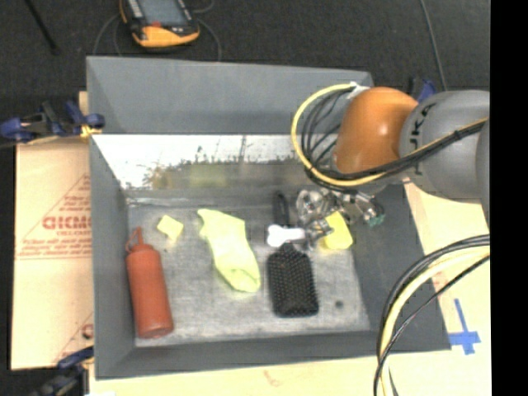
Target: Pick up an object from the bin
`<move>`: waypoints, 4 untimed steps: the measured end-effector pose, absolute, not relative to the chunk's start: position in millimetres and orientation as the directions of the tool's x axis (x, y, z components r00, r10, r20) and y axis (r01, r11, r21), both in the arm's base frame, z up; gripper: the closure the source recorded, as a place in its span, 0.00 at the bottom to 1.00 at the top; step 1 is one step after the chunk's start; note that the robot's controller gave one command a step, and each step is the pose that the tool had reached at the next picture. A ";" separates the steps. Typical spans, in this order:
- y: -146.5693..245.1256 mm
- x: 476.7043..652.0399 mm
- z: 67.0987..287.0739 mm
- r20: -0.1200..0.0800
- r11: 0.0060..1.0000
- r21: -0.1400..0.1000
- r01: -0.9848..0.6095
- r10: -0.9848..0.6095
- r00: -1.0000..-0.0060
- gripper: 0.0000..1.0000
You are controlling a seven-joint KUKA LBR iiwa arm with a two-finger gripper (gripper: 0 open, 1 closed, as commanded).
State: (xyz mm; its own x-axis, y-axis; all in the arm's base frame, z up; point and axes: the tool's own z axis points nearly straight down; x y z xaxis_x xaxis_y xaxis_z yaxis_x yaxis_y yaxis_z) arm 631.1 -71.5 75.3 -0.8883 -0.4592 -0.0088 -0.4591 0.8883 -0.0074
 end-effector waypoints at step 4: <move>-62.8 616.8 212.1 -0.005 0.905 -0.001 -0.424 -0.424 -0.905 1.00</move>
Offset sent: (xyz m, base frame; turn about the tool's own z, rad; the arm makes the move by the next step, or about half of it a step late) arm -0.0102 -0.0155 -0.0053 -0.9371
